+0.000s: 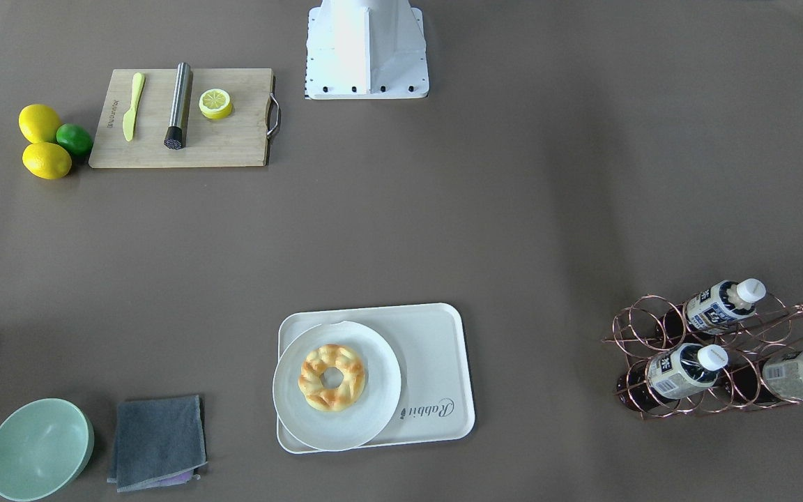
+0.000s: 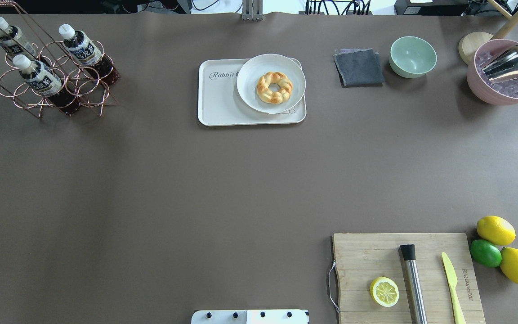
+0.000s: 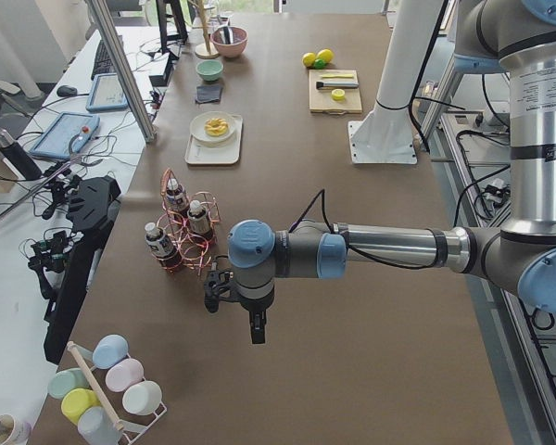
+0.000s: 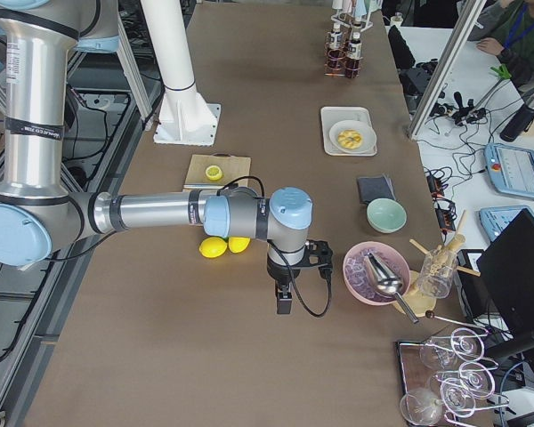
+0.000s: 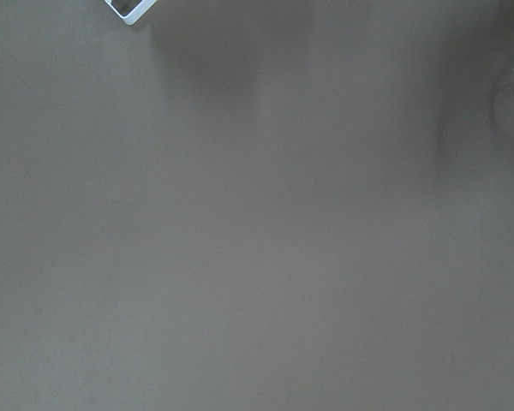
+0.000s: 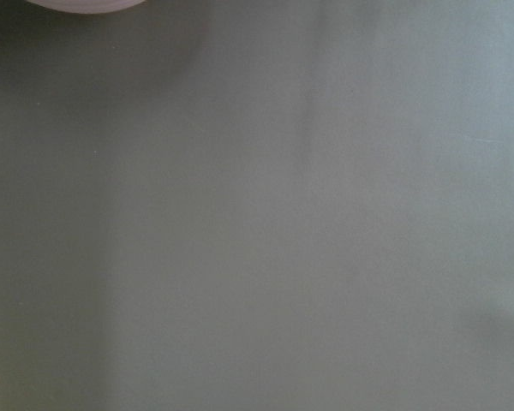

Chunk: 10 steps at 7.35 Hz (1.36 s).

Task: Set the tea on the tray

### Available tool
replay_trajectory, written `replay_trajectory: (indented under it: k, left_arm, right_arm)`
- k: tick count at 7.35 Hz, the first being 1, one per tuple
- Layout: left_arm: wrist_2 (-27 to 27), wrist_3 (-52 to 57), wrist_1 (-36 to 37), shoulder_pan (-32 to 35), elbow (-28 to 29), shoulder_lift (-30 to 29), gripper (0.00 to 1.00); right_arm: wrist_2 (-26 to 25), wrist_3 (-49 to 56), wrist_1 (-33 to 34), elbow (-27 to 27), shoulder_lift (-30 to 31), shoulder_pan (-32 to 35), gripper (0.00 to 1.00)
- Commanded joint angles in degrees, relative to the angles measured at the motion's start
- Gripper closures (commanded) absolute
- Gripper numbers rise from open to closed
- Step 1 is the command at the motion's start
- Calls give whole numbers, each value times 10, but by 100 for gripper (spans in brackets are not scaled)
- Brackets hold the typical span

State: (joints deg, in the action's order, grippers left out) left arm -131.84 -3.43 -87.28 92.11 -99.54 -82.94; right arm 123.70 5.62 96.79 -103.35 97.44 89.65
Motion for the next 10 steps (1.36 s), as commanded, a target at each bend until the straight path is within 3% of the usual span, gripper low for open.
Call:
replay_trajectory:
  k: [1,10]
  left_arm:
    - [3,0,0,-1,-4,-3,1]
    - [-4,-3,-25,-1,-7,-4,1]
  right_arm:
    - [0,0,1,-1,1,0,0]
    - [11,0,1,-6,2,-1,0]
